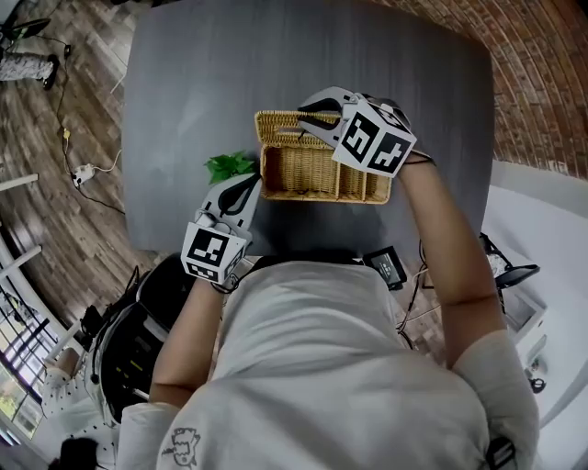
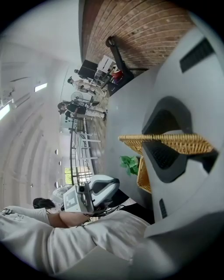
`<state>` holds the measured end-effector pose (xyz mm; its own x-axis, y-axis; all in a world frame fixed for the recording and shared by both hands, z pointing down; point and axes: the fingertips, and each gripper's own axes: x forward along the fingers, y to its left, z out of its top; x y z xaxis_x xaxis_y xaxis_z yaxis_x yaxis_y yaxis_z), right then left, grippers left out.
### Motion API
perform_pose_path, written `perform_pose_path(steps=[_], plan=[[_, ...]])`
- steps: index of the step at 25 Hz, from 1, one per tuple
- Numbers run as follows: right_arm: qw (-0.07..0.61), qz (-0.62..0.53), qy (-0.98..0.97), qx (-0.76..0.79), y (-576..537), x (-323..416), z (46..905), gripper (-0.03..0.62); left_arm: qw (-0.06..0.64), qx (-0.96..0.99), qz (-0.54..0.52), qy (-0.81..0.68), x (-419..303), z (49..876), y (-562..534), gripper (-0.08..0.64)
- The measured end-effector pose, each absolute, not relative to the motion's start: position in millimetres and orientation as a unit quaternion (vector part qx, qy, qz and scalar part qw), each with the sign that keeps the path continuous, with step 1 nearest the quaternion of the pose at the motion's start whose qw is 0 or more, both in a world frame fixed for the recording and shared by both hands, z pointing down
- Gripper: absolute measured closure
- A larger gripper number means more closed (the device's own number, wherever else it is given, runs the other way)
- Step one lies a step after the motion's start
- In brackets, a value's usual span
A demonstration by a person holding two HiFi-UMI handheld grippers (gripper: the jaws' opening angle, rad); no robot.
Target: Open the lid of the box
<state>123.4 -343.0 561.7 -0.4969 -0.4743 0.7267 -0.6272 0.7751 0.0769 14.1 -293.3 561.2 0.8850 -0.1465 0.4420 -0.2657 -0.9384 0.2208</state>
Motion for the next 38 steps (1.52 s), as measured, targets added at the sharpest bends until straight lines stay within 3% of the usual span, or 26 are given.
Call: perform_pose_path(steps=[4, 19, 26, 38], plan=[[0.357, 0.123, -0.867, 0.324, -365, 132, 570, 0.532, 0.147, 0.959, 0.220, -0.105, 12, 566, -301, 0.549], [0.352, 0.163, -0.863, 0.323, -392, 157, 604, 0.528, 0.149, 0.956, 0.229, -0.106, 19, 570, -310, 0.549], [0.359, 0.147, -0.850, 0.357, -387, 162, 591, 0.485, 0.135, 0.960, 0.220, -0.111, 14, 558, -307, 0.549], [0.311, 0.119, -0.830, 0.447, -331, 137, 547, 0.486, 0.098, 0.970, 0.196, -0.107, -17, 531, -286, 0.549]])
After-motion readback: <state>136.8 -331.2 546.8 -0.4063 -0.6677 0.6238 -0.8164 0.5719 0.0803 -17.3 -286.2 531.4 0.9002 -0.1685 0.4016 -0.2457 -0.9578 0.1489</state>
